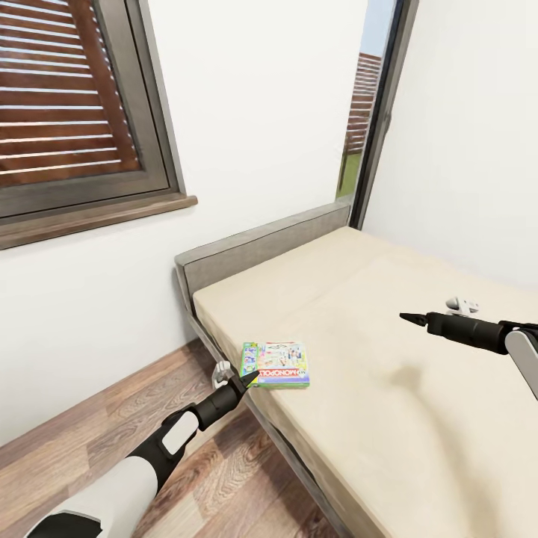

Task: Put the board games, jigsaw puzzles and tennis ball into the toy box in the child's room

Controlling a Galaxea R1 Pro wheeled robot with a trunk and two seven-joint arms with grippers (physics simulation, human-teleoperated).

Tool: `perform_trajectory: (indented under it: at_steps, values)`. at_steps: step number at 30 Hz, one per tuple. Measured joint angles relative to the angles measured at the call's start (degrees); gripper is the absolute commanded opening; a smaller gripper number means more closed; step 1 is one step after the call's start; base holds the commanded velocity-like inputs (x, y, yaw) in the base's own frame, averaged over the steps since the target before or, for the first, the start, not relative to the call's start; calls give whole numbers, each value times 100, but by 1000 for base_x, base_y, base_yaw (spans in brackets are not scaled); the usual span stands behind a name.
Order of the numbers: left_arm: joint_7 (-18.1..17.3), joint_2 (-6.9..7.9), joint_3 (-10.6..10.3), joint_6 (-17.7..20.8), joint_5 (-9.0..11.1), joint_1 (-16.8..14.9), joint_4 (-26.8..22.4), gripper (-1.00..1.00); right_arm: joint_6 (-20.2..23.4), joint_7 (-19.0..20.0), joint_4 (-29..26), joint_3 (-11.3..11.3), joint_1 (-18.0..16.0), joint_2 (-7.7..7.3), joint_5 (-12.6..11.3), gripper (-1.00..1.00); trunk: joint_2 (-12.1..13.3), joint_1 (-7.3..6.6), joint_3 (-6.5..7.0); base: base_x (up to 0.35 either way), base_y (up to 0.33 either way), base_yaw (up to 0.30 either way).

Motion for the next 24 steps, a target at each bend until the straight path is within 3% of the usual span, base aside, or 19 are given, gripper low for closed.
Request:
perform_trajectory:
  at_steps: [24]
  values:
    - [-66,23,47,7,9,8,-61,-100,-3,0,3,0,4,0,-7,100,0,0,0,0,0,0]
